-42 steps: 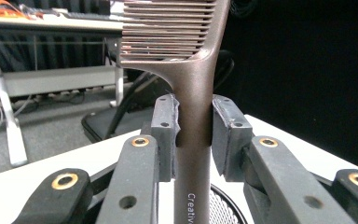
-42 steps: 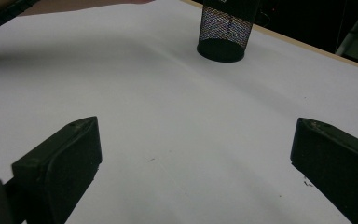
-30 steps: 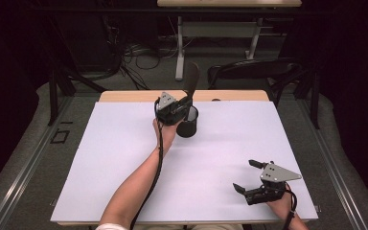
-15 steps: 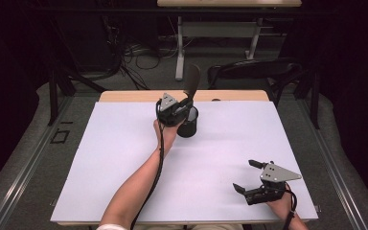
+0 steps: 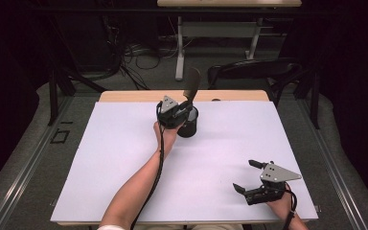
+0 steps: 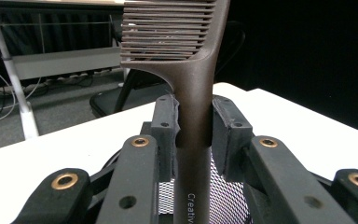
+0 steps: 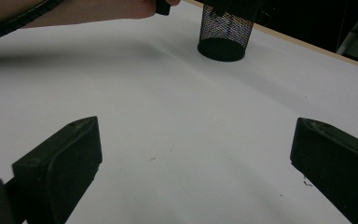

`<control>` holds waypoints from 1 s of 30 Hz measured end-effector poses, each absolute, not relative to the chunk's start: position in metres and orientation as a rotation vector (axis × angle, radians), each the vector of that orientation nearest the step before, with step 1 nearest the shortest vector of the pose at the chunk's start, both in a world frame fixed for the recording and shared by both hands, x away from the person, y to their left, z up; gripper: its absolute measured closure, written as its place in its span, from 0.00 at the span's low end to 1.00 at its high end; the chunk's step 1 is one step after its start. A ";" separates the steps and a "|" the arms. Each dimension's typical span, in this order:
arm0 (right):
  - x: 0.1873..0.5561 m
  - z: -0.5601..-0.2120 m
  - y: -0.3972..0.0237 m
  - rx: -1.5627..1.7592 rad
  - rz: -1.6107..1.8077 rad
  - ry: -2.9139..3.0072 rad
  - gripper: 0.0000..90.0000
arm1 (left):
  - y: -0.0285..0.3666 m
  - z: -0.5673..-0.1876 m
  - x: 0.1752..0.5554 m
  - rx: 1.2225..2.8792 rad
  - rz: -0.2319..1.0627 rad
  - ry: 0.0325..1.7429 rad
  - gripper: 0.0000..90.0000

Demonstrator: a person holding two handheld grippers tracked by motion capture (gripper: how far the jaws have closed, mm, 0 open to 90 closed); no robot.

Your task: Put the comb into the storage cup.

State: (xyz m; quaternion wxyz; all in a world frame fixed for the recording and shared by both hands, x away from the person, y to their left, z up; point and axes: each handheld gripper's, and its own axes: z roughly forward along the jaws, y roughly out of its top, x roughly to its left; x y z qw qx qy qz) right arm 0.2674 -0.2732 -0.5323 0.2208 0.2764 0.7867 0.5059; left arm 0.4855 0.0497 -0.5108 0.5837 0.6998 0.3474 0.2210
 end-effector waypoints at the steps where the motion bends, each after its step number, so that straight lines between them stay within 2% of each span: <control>1: 0.267 -0.532 -0.273 0.763 1.398 2.176 0.02 | 0.049 -0.511 0.485 1.639 0.517 0.808 0.81; 30: 0.267 -0.532 -0.274 0.762 1.394 2.176 0.02 | 0.051 -0.520 0.484 1.652 0.511 0.823 0.81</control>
